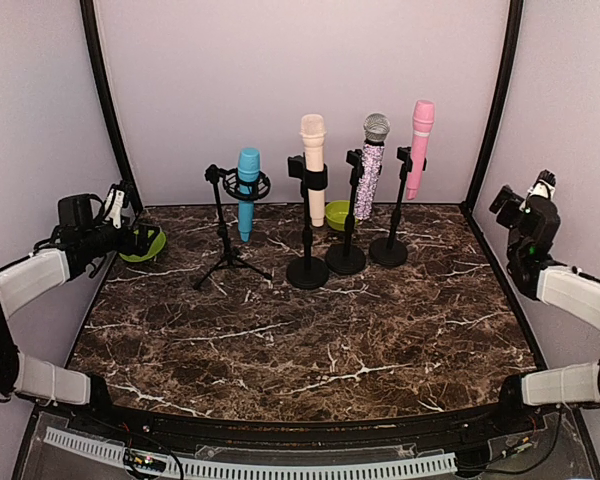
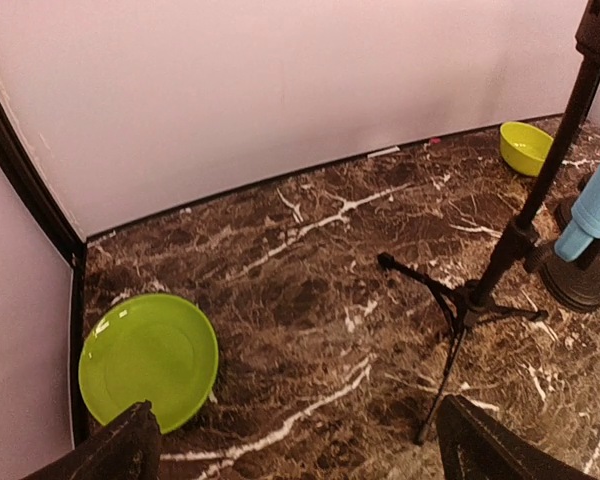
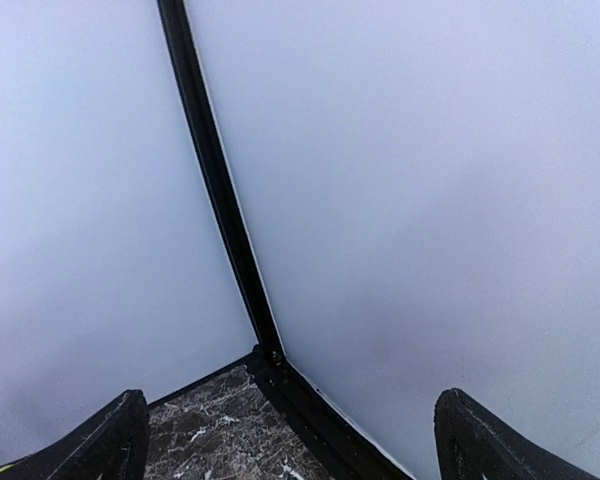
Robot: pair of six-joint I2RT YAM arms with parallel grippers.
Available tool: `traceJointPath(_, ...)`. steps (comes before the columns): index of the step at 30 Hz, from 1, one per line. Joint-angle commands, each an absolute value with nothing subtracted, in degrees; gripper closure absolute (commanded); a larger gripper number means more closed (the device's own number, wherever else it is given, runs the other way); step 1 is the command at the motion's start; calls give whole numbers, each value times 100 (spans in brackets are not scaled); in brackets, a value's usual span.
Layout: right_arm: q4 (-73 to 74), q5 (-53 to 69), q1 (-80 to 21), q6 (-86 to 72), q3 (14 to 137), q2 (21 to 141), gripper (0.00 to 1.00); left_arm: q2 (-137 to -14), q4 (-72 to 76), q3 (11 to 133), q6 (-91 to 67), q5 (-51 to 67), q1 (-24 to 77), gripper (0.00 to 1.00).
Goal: Remove the microphone from the stand
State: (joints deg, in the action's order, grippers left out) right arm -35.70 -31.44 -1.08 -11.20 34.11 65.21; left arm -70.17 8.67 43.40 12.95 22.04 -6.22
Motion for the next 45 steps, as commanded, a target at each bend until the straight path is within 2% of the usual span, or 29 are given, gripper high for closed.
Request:
traceJointPath(1,-1245,-2831,-3,-2238,4085,6207,0,-6420,-986,4595,1255,2211,-650,1)
traceJointPath(4,-1161,-920,-12,-2319,4179,5872,0,-6212,-1326,4672,1188,2641,-646,1)
traceJointPath(6,-1318,-448,-377,-2282,4074,5542,0,-6151,-1574,4712,1268,2942,-650,1)
traceJointPath(10,-868,-615,-1685,-1893,4158,5289,0,-6172,-1986,4787,1585,3263,-650,1)
traceJointPath(16,-611,-1627,-4069,-1651,4292,5282,6,-6053,-2126,4825,1661,3511,-650,1)
traceJointPath(18,-794,-1742,-4876,-1687,4401,5543,7,-6016,-2210,4833,1673,3699,-650,1)
traceJointPath(22,-1053,-1717,-5844,-1610,5126,6838,9,-5962,-2400,4840,1794,4024,-650,1)
traceJointPath(32,-1287,-746,-6091,-1627,7648,9514,11,-5699,-2785,4881,2026,4070,-650,1)
traceJointPath(45,-2025,-640,-6028,-2539,8857,10973,21,-5813,-2470,5005,1995,4459,-646,1)
